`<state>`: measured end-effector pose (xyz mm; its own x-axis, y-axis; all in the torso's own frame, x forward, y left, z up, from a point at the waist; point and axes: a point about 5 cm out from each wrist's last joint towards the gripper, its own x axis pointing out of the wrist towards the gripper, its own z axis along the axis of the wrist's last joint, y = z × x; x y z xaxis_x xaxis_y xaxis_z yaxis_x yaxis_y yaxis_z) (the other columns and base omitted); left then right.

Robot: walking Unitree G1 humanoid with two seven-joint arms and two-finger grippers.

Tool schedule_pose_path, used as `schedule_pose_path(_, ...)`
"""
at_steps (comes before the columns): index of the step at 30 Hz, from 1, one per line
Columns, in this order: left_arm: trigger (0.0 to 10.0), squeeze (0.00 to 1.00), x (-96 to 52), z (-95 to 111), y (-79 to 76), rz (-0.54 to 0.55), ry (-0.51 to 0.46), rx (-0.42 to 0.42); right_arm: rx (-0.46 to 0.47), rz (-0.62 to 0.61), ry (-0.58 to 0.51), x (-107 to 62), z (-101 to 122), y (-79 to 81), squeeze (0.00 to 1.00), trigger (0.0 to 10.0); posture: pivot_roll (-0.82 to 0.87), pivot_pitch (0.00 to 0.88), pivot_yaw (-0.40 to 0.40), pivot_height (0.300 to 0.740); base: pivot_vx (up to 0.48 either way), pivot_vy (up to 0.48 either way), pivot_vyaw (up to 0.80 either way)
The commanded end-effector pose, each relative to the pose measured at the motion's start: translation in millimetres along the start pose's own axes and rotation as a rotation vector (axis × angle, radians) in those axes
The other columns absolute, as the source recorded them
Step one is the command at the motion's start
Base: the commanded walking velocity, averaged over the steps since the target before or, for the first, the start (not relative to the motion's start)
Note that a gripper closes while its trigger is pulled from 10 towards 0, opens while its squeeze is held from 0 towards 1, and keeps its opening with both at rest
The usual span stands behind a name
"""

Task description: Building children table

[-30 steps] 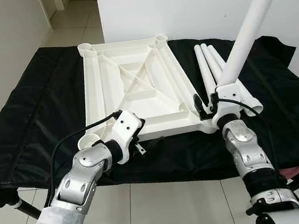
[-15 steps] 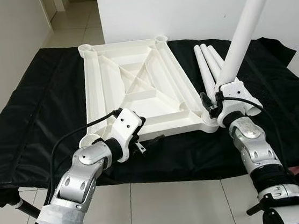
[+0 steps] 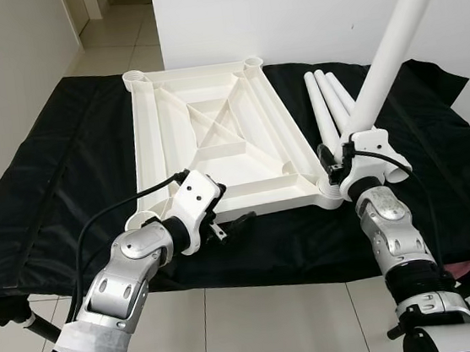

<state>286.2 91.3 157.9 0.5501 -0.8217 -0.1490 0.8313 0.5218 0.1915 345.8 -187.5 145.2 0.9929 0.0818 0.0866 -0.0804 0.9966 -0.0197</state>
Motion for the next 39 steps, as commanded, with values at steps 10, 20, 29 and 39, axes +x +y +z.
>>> schedule_pose_path(10, 10.0, 0.00, -0.6, 1.6, -1.9, -0.023, -0.001, -0.006, 0.043, -0.017, 0.153, -12.1, -36.7, 9.6, 0.00, 10.0, -0.01, 0.029, -0.012, 0.740, 0.000, 0.000, 0.00)
schedule_pose_path(20, 10.0, 0.00, 0.3, 1.1, -5.1, -0.032, -0.003, -0.012, 0.027, -0.268, 0.090, -17.1, -29.8, 18.9, 0.00, 10.0, -0.02, 0.034, -0.023, 0.740, 0.000, 0.000, 0.00)
schedule_pose_path(29, 10.0, 0.00, 1.8, 1.7, -7.7, -0.037, -0.008, -0.021, 0.082, -0.430, 0.046, -22.4, -25.1, 26.7, 0.00, 10.0, -0.02, 0.038, -0.021, 0.740, 0.000, 0.000, 0.00)
schedule_pose_path(39, 10.0, 0.00, 3.7, 2.4, -10.1, -0.047, -0.010, -0.027, 0.086, -0.244, -0.022, -15.0, -13.6, 28.0, 1.00, 10.0, -0.02, 0.045, -0.016, 0.740, 0.000, 0.000, 0.00)
